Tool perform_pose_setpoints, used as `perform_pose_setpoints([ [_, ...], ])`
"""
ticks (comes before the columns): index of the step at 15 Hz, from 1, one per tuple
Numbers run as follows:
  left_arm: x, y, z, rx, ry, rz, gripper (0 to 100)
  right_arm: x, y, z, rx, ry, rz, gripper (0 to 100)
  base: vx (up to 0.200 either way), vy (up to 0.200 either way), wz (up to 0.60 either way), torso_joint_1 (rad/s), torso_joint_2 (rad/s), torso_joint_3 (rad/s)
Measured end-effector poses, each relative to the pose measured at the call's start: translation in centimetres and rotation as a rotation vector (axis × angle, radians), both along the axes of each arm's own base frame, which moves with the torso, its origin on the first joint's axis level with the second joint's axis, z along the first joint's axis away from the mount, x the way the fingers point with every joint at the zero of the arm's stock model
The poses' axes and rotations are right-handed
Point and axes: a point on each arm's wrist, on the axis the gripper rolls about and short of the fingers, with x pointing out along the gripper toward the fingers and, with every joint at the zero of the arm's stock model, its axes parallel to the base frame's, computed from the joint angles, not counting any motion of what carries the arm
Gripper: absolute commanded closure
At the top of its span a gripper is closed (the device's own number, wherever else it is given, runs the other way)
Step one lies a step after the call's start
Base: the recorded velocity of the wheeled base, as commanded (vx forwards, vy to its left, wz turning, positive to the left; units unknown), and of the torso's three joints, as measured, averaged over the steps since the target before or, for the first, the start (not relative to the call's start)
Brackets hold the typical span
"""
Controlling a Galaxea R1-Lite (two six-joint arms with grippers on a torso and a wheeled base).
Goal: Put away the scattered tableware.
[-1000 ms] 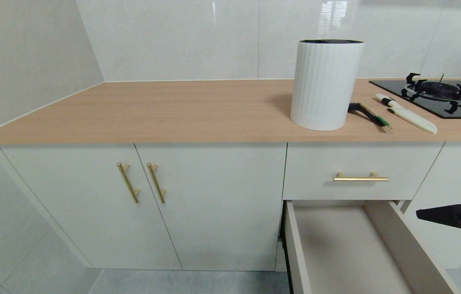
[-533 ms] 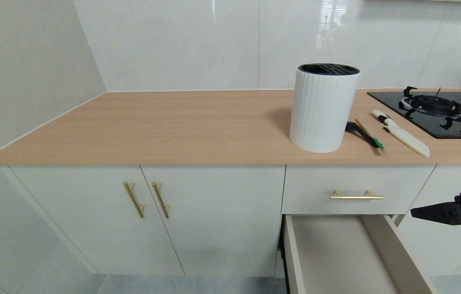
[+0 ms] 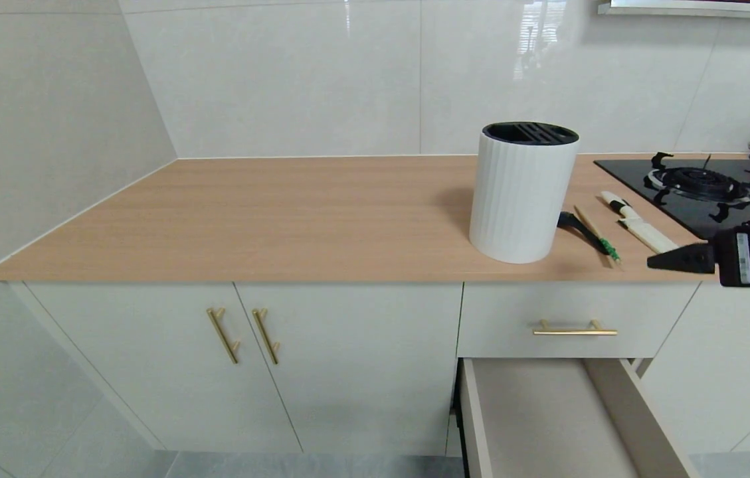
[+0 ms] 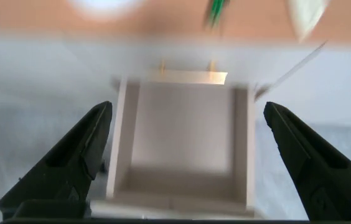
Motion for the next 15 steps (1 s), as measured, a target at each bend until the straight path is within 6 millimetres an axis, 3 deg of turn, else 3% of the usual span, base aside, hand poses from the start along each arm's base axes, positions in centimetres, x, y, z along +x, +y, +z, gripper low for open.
perform_pose_setpoints([
  [3, 0.0, 0.0, 0.0, 0.0, 0.0, 0.0, 0, 4.1, 0.1, 0.9, 0.059, 0.038, -0.092, 0, 0.0, 0.0, 0.0, 0.0, 0.0, 0.0],
  [8, 0.0, 0.0, 0.0, 0.0, 0.0, 0.001, 0, 10.6, 0.8, -2.3, 0.024, 0.061, -0.215, 0, 0.0, 0.0, 0.0, 0.0, 0.0, 0.0],
  [15, 0.0, 0.0, 0.0, 0.0, 0.0, 0.0, 0, 14.7, 0.9, -6.5, 0.002, 0.1, -0.257, 0, 0.0, 0.0, 0.0, 0.0, 0.0, 0.0],
])
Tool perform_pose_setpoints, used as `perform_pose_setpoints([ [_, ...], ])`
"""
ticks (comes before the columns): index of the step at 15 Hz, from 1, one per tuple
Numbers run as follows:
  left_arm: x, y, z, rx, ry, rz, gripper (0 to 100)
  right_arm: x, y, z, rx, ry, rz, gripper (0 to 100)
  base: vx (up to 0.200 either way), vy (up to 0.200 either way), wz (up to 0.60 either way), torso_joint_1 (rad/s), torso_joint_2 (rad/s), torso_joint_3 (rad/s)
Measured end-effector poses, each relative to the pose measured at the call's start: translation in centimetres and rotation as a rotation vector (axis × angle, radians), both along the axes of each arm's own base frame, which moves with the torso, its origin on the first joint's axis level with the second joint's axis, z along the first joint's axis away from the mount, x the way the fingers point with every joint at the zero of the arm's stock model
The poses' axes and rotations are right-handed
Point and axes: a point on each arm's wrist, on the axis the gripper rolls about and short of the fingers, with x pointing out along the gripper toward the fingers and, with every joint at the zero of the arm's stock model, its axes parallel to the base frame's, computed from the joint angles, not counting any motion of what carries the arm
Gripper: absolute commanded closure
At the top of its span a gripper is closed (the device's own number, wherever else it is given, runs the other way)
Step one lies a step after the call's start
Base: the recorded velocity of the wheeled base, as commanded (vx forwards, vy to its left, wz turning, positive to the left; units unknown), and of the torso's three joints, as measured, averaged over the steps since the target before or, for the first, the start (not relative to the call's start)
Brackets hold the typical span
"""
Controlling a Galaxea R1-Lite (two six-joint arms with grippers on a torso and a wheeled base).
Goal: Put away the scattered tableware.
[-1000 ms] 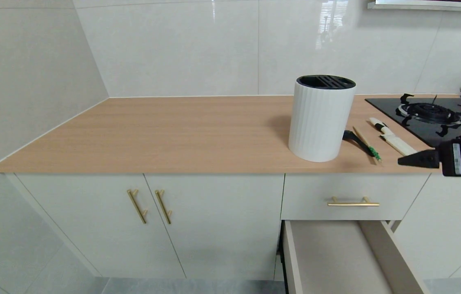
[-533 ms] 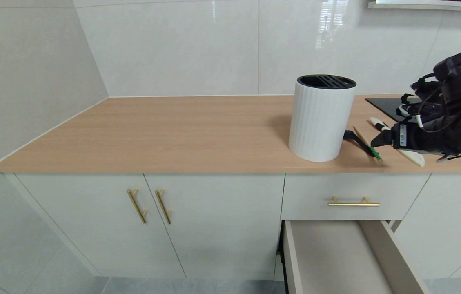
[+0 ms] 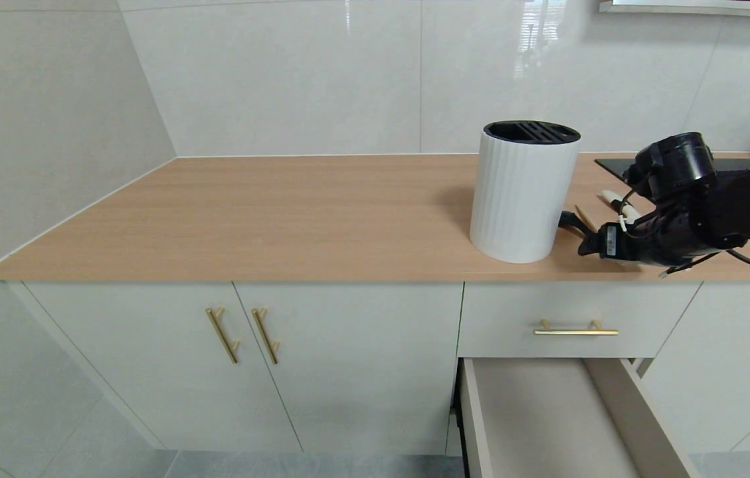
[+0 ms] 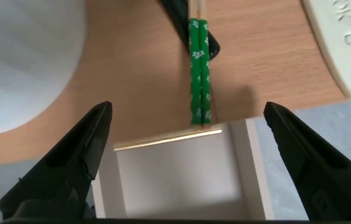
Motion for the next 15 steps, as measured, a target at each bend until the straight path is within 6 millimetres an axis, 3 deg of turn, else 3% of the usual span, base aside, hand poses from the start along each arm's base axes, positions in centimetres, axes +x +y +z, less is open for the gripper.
perform_pose_setpoints([
  [7, 0.0, 0.0, 0.0, 0.0, 0.0, 0.0, 0, 1.1, -0.6, -0.8, 0.001, -0.015, -0.023, 0, 0.0, 0.0, 0.0, 0.0, 0.0, 0.0],
  [8, 0.0, 0.0, 0.0, 0.0, 0.0, 0.0, 0, 1.2, -0.7, -1.0, 0.0, -0.014, -0.025, 100, 0.0, 0.0, 0.0, 0.0, 0.0, 0.0],
  [15, 0.0, 0.0, 0.0, 0.0, -0.001, 0.0, 0, 1.4, -0.7, -1.3, -0.001, -0.006, -0.028, 100, 0.0, 0.0, 0.0, 0.0, 0.0, 0.0],
])
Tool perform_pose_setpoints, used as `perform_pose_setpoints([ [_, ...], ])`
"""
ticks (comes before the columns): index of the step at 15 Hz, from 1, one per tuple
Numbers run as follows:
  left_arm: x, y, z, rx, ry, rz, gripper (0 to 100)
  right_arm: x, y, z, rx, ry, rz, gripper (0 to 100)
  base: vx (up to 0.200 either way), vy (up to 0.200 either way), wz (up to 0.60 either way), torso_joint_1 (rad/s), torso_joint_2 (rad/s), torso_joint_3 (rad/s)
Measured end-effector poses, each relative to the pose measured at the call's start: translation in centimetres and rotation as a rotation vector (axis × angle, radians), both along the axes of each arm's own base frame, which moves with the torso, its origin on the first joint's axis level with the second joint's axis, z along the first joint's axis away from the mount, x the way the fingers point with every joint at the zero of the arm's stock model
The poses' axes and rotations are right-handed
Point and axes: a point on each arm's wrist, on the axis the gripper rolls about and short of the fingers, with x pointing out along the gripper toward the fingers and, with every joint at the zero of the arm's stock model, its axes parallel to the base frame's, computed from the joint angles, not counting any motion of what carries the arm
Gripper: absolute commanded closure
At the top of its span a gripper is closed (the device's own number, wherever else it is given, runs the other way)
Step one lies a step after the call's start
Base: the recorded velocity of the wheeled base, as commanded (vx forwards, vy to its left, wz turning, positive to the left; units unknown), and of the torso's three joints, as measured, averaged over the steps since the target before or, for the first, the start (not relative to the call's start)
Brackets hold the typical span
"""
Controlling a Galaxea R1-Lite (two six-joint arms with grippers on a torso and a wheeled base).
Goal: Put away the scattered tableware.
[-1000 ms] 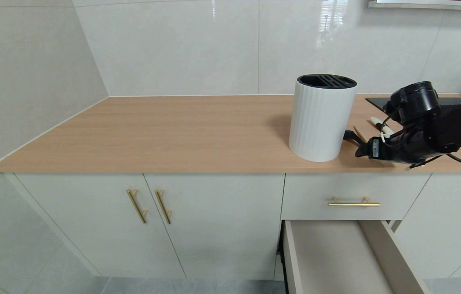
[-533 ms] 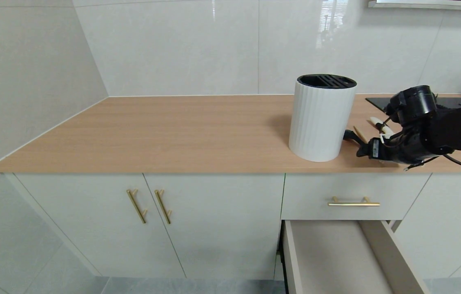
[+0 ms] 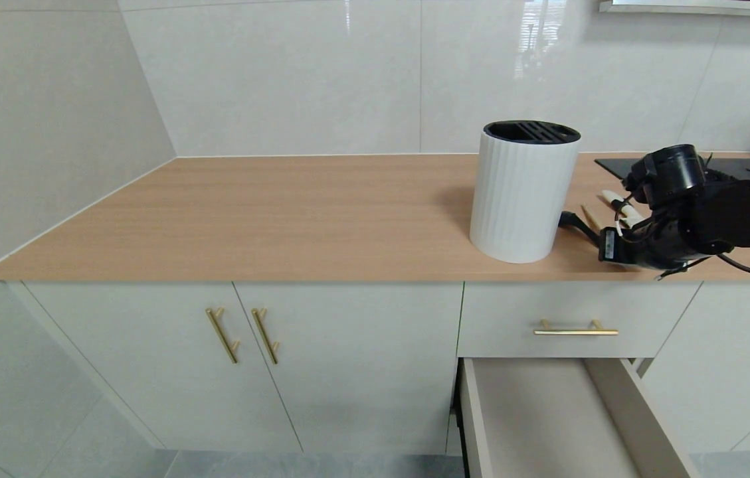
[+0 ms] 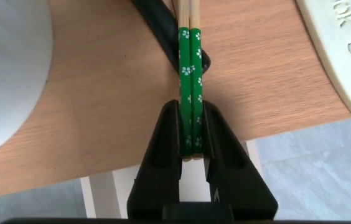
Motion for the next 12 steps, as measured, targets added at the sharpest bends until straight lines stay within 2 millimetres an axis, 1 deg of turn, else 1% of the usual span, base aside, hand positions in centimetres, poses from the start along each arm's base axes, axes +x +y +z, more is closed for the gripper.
perform_pose_setpoints([
  [2, 0.0, 0.0, 0.0, 0.0, 0.0, 0.0, 0, -0.8, -0.1, 1.1, 0.003, -0.026, -0.001, 100, 0.0, 0.0, 0.0, 0.0, 0.0, 0.0],
  [3, 0.0, 0.0, 0.0, 0.0, 0.0, 0.0, 0, -1.6, -0.2, 2.0, 0.005, -0.047, -0.002, 100, 0.0, 0.0, 0.0, 0.0, 0.0, 0.0],
  [5, 0.0, 0.0, 0.0, 0.0, 0.0, -0.001, 0, -3.7, -0.4, 4.0, 0.012, -0.096, 0.002, 100, 0.0, 0.0, 0.0, 0.0, 0.0, 0.0],
  [6, 0.0, 0.0, 0.0, 0.0, 0.0, -0.001, 0, -5.2, -0.5, 5.1, 0.017, -0.118, 0.013, 100, 0.0, 0.0, 0.0, 0.0, 0.0, 0.0],
  [8, 0.0, 0.0, 0.0, 0.0, 0.0, 0.0, 0, -8.8, -0.4, 6.9, 0.031, -0.145, 0.049, 100, 0.0, 0.0, 0.0, 0.0, 0.0, 0.0],
  [10, 0.0, 0.0, 0.0, 0.0, 0.0, 0.0, 0, -13.4, -0.3, 8.4, 0.07, -0.144, 0.134, 100, 0.0, 0.0, 0.0, 0.001, 0.0, 0.025],
  [12, 0.0, 0.0, 0.0, 0.0, 0.0, 0.0, 0, -18.6, -0.6, 8.8, 0.13, -0.06, 0.256, 100, 0.0, 0.0, 0.0, 0.0, 0.0, 0.0],
])
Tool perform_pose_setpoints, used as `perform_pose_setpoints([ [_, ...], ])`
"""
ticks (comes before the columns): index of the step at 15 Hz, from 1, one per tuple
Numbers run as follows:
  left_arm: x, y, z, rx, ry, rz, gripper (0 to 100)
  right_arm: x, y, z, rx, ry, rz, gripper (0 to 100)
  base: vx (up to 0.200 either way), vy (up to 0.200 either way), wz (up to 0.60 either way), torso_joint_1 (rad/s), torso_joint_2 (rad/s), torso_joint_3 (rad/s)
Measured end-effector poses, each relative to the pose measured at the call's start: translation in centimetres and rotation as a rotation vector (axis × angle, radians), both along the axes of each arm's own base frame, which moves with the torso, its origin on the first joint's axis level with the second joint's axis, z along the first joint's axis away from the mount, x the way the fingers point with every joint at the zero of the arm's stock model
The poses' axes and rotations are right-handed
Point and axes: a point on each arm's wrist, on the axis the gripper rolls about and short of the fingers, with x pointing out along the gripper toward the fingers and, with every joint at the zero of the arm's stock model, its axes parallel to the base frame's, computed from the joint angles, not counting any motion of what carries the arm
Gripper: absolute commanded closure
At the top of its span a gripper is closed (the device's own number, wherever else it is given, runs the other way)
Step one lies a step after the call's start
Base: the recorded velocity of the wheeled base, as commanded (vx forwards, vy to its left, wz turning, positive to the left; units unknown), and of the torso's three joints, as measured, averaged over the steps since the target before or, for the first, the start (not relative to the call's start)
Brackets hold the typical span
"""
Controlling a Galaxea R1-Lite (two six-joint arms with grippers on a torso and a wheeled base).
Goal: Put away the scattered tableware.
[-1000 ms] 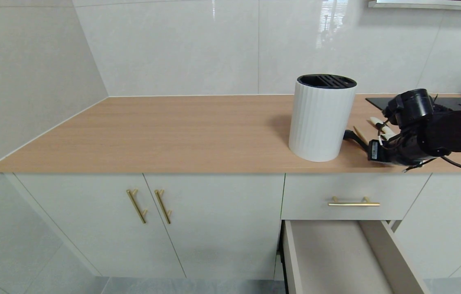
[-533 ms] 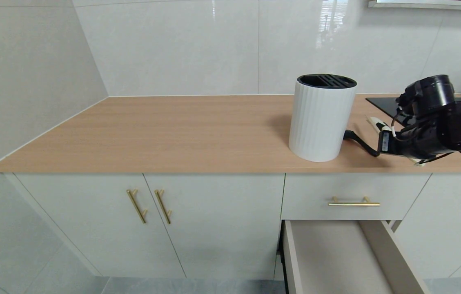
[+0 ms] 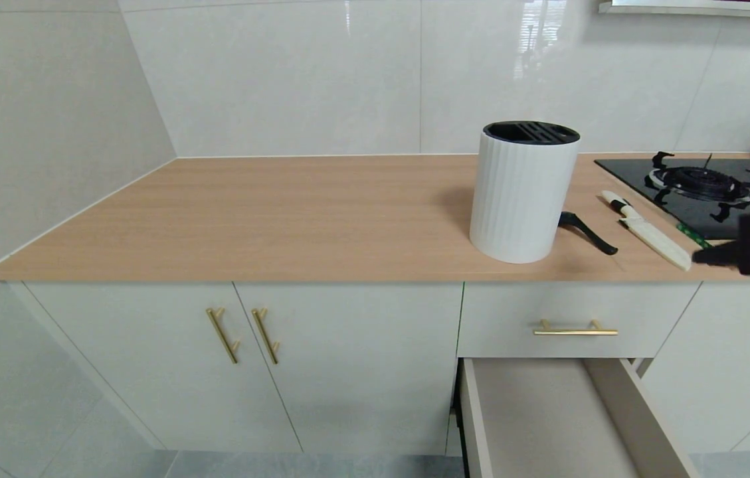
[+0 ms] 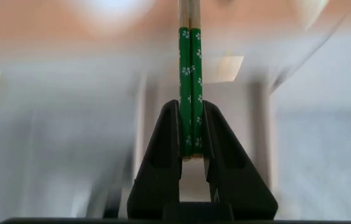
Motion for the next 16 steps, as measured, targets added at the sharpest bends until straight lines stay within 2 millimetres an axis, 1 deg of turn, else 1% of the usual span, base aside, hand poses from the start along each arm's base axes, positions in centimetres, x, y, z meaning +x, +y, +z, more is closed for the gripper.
perform_pose_setpoints([
  [1, 0.0, 0.0, 0.0, 0.0, 0.0, 0.0, 0, -2.5, -0.3, -0.2, 0.011, 0.06, 0.045, 100, 0.0, 0.0, 0.0, 0.0, 0.0, 0.0],
  [3, 0.0, 0.0, 0.0, 0.0, 0.0, 0.0, 0, -5.7, -0.8, -0.5, 0.017, 0.101, 0.087, 100, 0.0, 0.0, 0.0, 0.0, 0.0, 0.0],
  [5, 0.0, 0.0, 0.0, 0.0, 0.0, 0.0, 0, -7.9, -1.2, -0.7, 0.017, 0.12, 0.105, 100, 0.0, 0.0, 0.0, 0.0, 0.0, 0.0],
  [7, 0.0, 0.0, 0.0, 0.0, 0.0, 0.0, 0, -8.9, -1.2, -1.1, 0.018, 0.139, 0.128, 100, 0.0, 0.0, 0.0, 0.0, 0.0, 0.0],
  [9, 0.0, 0.0, 0.0, 0.0, 0.0, 0.0, 0, -8.4, -0.7, -1.9, 0.032, 0.194, 0.172, 100, 0.0, 0.0, 0.0, 0.0, 0.0, 0.0],
  [10, 0.0, 0.0, 0.0, 0.0, 0.0, 0.0, 0, -7.5, -0.2, -2.6, 0.044, 0.235, 0.18, 100, 0.0, 0.0, 0.0, 0.0, 0.0, 0.0],
  [13, 0.0, 0.0, 0.0, 0.0, 0.0, 0.0, 0, -3.9, 1.8, -5.6, 0.107, 0.352, 0.157, 100, 0.0, 0.0, 0.0, 0.0, 0.0, 0.0],
  [14, 0.0, 0.0, 0.0, 0.0, 0.0, 0.0, 0, -3.2, 2.3, -6.7, 0.114, 0.38, 0.151, 100, 0.0, 0.0, 0.0, 0.0, 0.0, 0.0],
  [16, 0.0, 0.0, 0.0, 0.0, 0.0, 0.0, 0, -2.7, 2.7, -8.1, 0.102, 0.425, 0.149, 100, 0.0, 0.0, 0.0, 0.0, 0.0, 0.0],
])
